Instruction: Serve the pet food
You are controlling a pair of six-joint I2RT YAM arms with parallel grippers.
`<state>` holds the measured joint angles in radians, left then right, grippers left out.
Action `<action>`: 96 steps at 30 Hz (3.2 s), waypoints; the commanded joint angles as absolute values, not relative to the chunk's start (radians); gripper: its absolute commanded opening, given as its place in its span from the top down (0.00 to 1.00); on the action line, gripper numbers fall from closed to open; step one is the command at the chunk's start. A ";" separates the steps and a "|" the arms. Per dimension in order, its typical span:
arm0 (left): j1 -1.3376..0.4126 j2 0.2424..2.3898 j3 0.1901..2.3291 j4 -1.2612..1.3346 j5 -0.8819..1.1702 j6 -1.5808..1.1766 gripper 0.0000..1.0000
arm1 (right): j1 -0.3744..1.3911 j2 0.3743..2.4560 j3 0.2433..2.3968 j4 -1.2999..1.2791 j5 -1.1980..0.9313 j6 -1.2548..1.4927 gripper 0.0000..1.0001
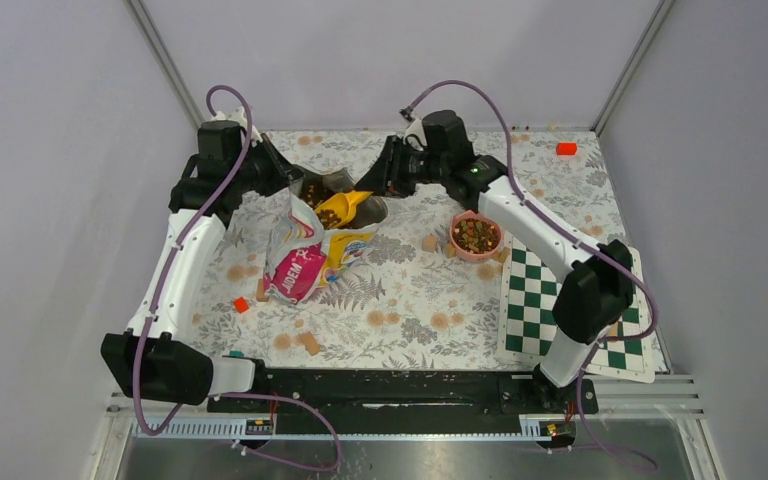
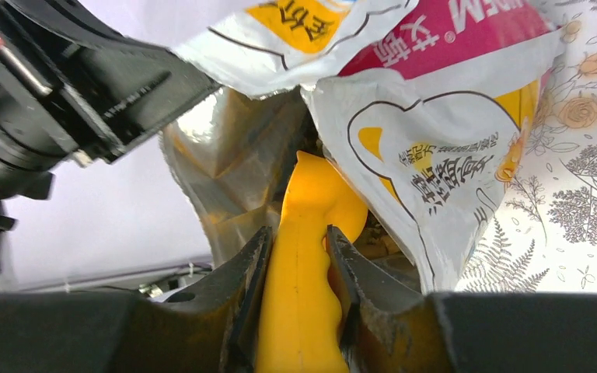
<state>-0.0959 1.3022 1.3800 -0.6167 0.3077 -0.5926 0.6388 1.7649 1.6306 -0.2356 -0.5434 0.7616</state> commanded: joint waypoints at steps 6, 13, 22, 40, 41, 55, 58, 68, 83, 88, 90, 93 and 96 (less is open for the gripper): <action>-0.083 1.297 1.487 -0.565 0.298 -0.587 1.00 | 0.537 1.608 1.525 -0.088 -0.556 0.896 1.00; -0.077 1.302 1.508 -0.575 0.300 -0.581 1.00 | 0.512 1.560 1.485 -0.030 -0.572 0.862 1.00; -0.069 1.291 1.509 -0.581 0.303 -0.576 1.00 | 0.481 1.538 1.411 0.155 -0.598 1.014 1.00; -0.060 1.282 1.527 -0.594 0.307 -0.572 1.00 | 0.392 1.595 1.123 0.962 -0.698 1.514 1.00; -0.060 1.283 1.528 -0.594 0.307 -0.573 1.00 | 0.390 1.602 1.118 1.007 -0.698 1.539 1.00; -0.057 1.284 1.525 -0.594 0.306 -0.571 1.00 | 0.323 1.599 1.094 1.049 -0.671 1.560 1.00; -0.057 1.284 1.526 -0.594 0.306 -0.571 1.00 | 0.279 1.586 1.069 1.047 -0.667 1.556 1.00; -0.054 1.291 1.530 -0.594 0.307 -0.568 1.00 | 0.070 1.537 0.951 1.005 -0.697 1.487 1.00; -0.048 1.304 1.564 -0.618 0.295 -0.552 1.00 | -0.282 1.584 0.775 1.070 -0.738 1.404 1.00; -0.045 1.304 1.565 -0.620 0.290 -0.549 1.00 | -0.343 1.571 0.758 0.929 -0.713 1.278 1.00; -0.044 1.306 1.563 -0.620 0.291 -0.548 1.00 | -0.345 1.556 0.769 0.822 -0.684 1.194 1.00; -0.043 1.307 1.565 -0.619 0.291 -0.550 1.00 | -0.345 1.535 0.774 0.695 -0.619 1.095 1.00; -0.043 1.307 1.569 -0.620 0.295 -0.552 1.00 | -0.344 1.526 0.787 0.594 -0.582 1.025 1.00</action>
